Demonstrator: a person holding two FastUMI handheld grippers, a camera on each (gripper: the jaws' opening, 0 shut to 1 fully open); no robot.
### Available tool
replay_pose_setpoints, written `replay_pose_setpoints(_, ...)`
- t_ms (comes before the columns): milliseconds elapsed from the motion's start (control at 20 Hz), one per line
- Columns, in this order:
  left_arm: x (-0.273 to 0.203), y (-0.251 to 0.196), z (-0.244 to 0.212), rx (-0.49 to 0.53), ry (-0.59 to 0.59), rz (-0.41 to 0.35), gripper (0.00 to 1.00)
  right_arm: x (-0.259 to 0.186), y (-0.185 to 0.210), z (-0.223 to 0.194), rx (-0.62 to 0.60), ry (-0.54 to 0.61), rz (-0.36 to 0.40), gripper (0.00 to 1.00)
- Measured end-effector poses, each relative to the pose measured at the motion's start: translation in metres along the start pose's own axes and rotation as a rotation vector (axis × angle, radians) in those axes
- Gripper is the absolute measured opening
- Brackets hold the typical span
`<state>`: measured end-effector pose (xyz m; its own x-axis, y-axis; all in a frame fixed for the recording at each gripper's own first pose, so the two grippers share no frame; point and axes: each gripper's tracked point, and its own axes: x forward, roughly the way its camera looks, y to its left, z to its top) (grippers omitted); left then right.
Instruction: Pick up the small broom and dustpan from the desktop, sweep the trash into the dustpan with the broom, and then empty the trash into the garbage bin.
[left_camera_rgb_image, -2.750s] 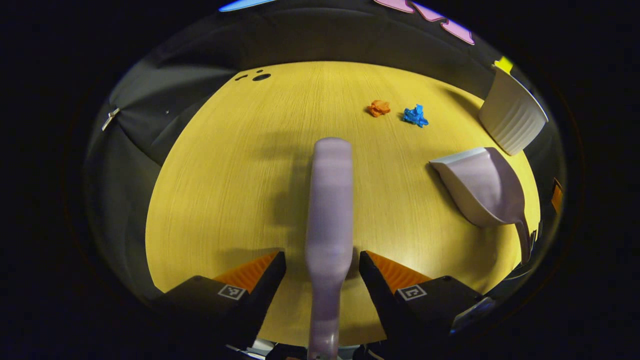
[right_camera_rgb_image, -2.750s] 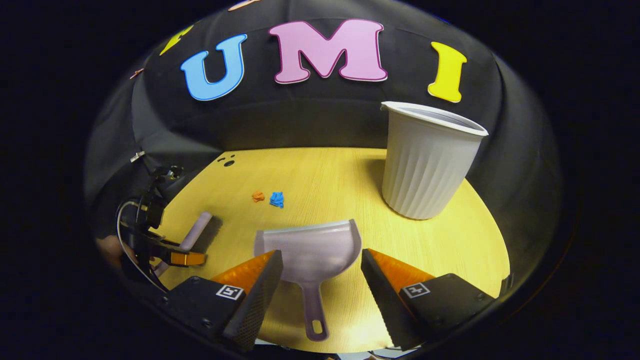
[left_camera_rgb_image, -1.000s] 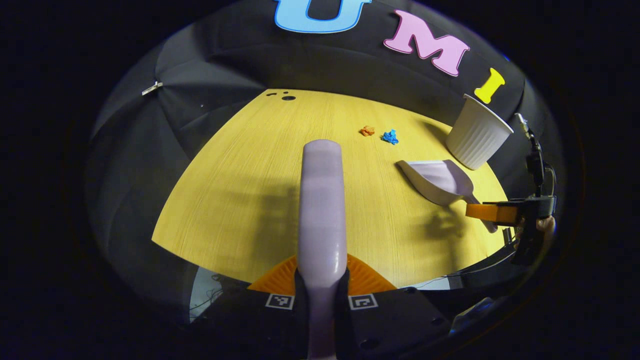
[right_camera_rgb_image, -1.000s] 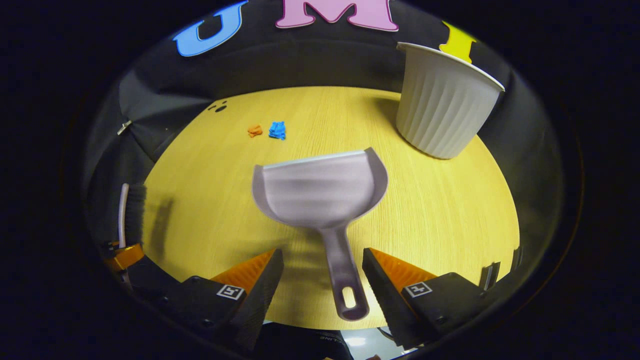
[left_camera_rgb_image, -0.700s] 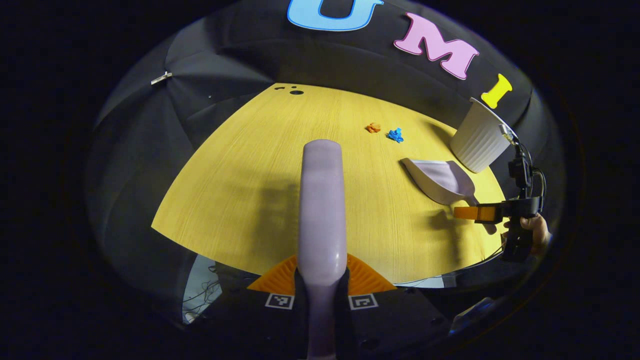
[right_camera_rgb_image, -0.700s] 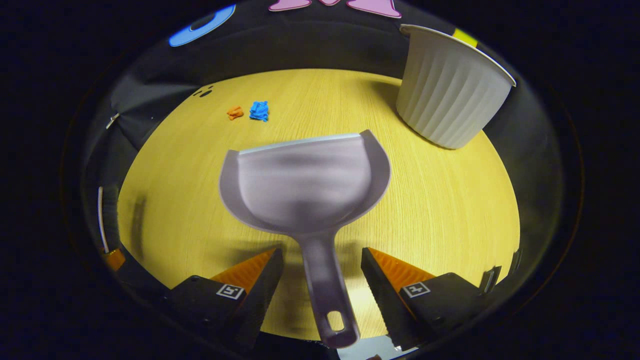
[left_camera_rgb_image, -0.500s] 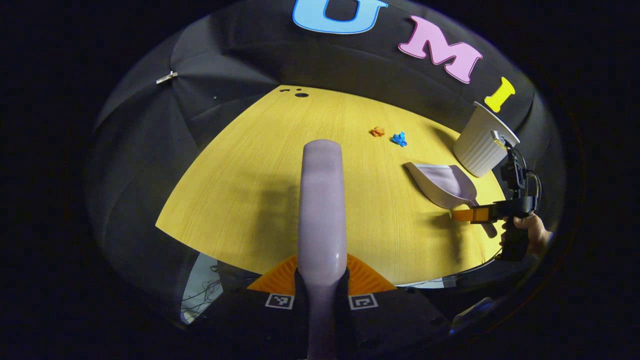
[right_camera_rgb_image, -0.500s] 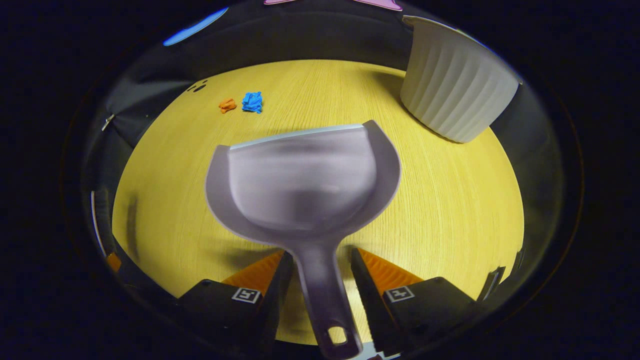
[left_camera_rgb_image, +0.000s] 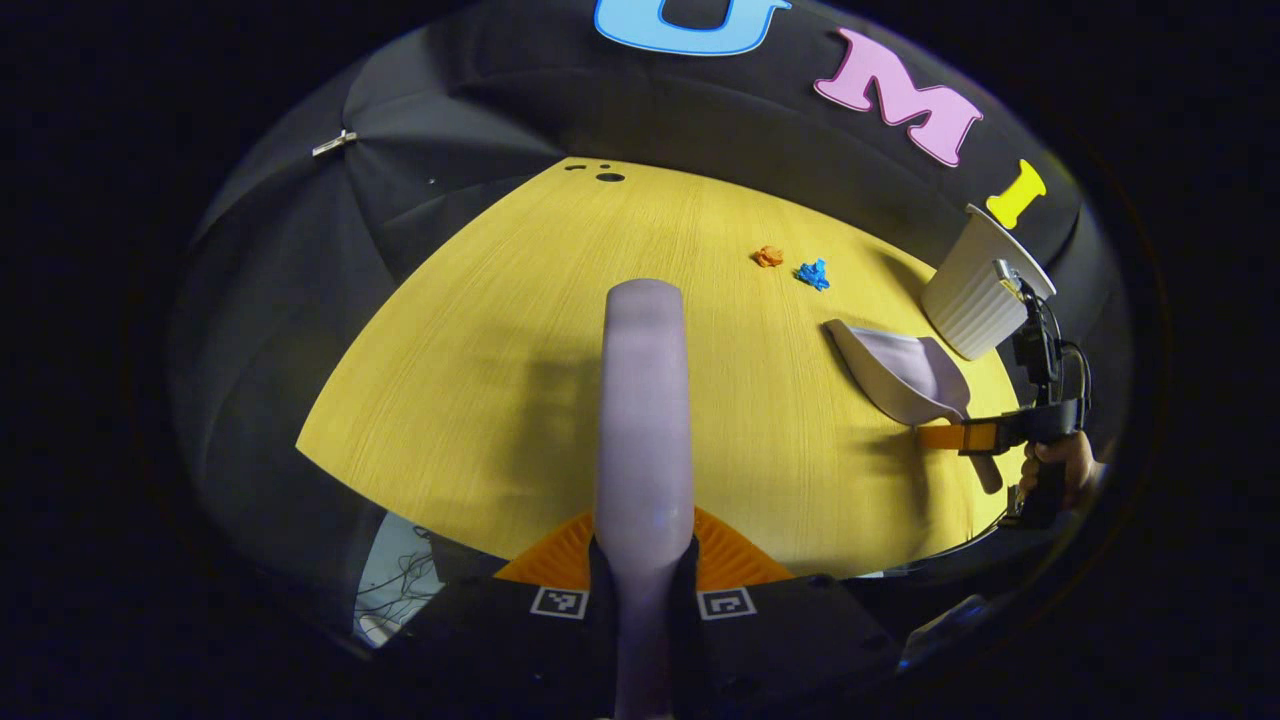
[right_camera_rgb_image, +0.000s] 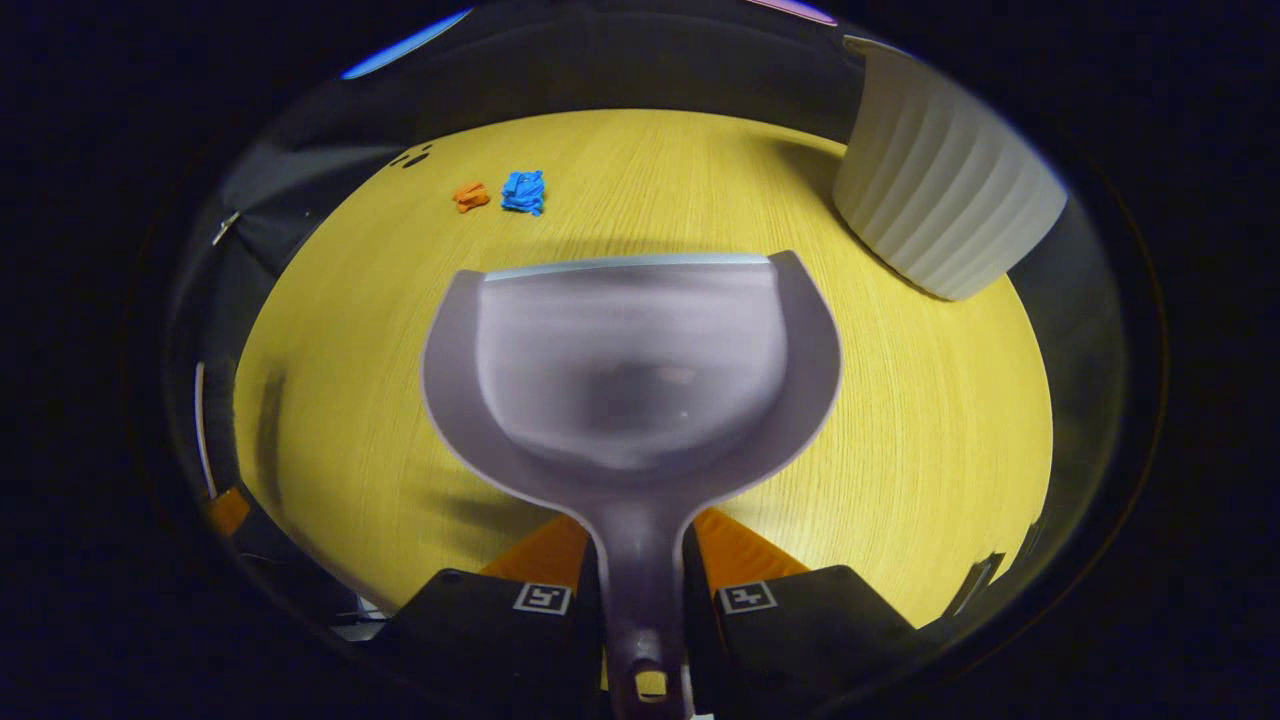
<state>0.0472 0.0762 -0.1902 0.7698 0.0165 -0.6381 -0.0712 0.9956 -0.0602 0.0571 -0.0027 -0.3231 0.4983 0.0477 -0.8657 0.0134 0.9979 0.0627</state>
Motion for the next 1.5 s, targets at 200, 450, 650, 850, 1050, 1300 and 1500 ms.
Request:
replay_pose_setpoints(200, 0.015, -0.008, 0.03, 0.052, 0.001, -0.013, 0.25, 0.002, 0.002, 0.001, -0.014, -0.01, 0.017, 0.37)
replay_pose_setpoints(450, 0.046, -0.011, 0.082, 0.158, 0.026, -0.019, 0.27, 0.001, -0.003, -0.001, -0.035, -0.002, 0.034, 0.37)
replay_pose_setpoints(650, 0.083, -0.018, 0.12, 0.215, 0.058, -0.034, 0.24, -0.003, -0.01, 0.005, -0.059, -0.009, 0.047, 0.37)
replay_pose_setpoints(850, 0.121, -0.025, 0.159, 0.328, 0.09, -0.027, 0.25, -0.013, -0.026, 0.021, -0.112, -0.017, 0.064, 0.37)
replay_pose_setpoints(1050, 0.162, -0.041, 0.2, 0.367, 0.104, -0.03, 0.25, -0.016, -0.042, 0.026, -0.108, 0.013, 0.098, 0.37)
replay_pose_setpoints(1300, 0.211, -0.066, 0.227, 0.59, 0.153, -0.042, 0.25, -0.011, -0.058, 0.035, -0.193, 0.004, 0.096, 0.41)
replay_pose_setpoints(1500, 0.232, -0.102, 0.236, 0.798, 0.184, -0.118, 0.24, -0.006, -0.057, 0.037, -0.238, 0.01, 0.117, 0.37)
